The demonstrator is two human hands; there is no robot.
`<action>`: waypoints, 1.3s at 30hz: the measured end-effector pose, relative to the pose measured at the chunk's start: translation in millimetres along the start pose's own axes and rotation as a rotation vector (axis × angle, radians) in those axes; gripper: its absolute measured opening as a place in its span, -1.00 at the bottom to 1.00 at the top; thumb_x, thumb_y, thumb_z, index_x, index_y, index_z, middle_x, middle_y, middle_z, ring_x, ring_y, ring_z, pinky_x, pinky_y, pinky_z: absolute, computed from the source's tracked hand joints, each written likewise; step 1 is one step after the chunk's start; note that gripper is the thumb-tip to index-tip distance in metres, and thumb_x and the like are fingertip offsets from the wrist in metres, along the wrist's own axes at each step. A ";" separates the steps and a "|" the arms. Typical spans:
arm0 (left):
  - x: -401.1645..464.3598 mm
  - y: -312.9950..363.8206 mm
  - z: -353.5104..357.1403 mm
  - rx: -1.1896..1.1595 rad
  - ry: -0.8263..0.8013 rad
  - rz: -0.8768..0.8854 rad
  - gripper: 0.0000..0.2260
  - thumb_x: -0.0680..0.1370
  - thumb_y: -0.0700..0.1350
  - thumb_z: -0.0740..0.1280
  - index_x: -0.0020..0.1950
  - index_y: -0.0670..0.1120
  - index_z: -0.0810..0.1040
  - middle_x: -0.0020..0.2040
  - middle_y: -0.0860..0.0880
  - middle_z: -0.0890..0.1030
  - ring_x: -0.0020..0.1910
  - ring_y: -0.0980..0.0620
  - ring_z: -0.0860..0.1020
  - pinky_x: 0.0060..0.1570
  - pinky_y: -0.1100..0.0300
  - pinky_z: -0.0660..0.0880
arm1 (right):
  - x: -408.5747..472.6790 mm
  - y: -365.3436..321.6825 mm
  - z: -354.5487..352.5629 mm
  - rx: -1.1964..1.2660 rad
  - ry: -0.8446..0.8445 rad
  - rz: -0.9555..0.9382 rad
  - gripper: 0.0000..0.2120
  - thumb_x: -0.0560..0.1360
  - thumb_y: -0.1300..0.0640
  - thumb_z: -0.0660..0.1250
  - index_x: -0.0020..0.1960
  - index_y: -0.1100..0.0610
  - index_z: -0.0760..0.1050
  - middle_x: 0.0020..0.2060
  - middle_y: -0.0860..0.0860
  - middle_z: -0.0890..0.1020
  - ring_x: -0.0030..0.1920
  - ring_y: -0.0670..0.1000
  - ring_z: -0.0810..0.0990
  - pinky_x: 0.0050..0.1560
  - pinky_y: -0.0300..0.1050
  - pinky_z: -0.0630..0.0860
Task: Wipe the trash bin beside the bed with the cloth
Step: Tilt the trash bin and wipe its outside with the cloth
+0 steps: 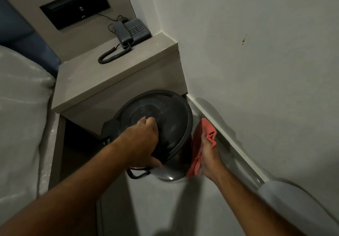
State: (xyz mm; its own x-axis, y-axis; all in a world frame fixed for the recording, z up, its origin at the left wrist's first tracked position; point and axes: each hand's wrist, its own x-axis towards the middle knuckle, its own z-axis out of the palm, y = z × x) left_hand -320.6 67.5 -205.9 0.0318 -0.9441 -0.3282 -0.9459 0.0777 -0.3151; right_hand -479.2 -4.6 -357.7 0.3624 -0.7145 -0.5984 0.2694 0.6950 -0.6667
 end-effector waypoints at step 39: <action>-33.7 -121.6 37.7 -0.679 0.214 -0.316 -0.13 0.27 -0.45 0.37 0.50 -0.03 0.17 0.43 -0.16 0.33 0.39 -0.15 0.27 0.30 0.03 0.22 | 29.2 106.7 33.9 -0.586 0.022 -0.174 -0.57 0.65 -0.11 0.14 0.47 0.01 0.39 0.25 -0.04 0.61 0.30 0.10 0.54 0.34 0.02 0.41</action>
State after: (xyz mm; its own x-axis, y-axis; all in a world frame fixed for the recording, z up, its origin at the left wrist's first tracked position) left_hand -194.5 102.0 -190.1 0.3352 -0.9353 -0.1130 -0.8950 -0.3536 0.2720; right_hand -409.7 51.4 -431.3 0.3371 -0.8192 -0.4639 -0.2150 0.4128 -0.8851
